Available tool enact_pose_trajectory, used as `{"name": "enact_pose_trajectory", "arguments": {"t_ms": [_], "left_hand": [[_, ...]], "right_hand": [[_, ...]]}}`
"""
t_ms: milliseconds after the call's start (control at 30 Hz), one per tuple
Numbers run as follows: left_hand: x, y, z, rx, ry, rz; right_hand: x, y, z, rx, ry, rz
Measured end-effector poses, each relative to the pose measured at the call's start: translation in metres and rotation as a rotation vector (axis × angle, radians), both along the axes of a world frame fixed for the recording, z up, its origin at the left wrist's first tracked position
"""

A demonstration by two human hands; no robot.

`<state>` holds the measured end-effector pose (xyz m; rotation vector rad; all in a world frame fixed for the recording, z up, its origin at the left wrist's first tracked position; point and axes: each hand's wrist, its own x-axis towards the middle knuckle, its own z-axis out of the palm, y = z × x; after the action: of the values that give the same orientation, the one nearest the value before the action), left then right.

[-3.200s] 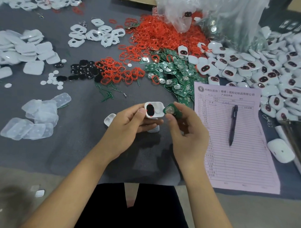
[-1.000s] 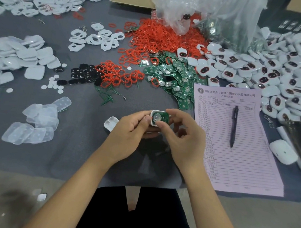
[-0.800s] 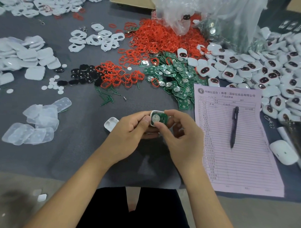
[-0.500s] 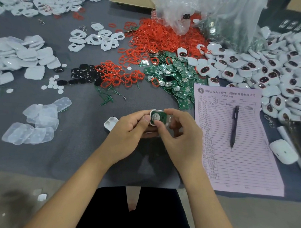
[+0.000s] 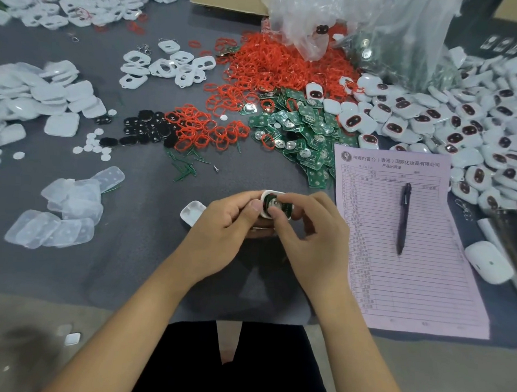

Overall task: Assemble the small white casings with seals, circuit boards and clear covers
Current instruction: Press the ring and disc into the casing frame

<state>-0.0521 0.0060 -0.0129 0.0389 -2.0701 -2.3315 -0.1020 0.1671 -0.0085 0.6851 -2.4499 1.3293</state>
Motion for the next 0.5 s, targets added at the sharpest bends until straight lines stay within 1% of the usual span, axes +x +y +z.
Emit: {"name": "enact_pose_trajectory", "arguments": {"t_ms": [500], "left_hand": [[0.0002, 0.0009, 0.004, 0.01, 0.012, -0.012]], "right_hand": [[-0.0012, 0.0009, -0.0006, -0.035, -0.053, 0.013]]}}
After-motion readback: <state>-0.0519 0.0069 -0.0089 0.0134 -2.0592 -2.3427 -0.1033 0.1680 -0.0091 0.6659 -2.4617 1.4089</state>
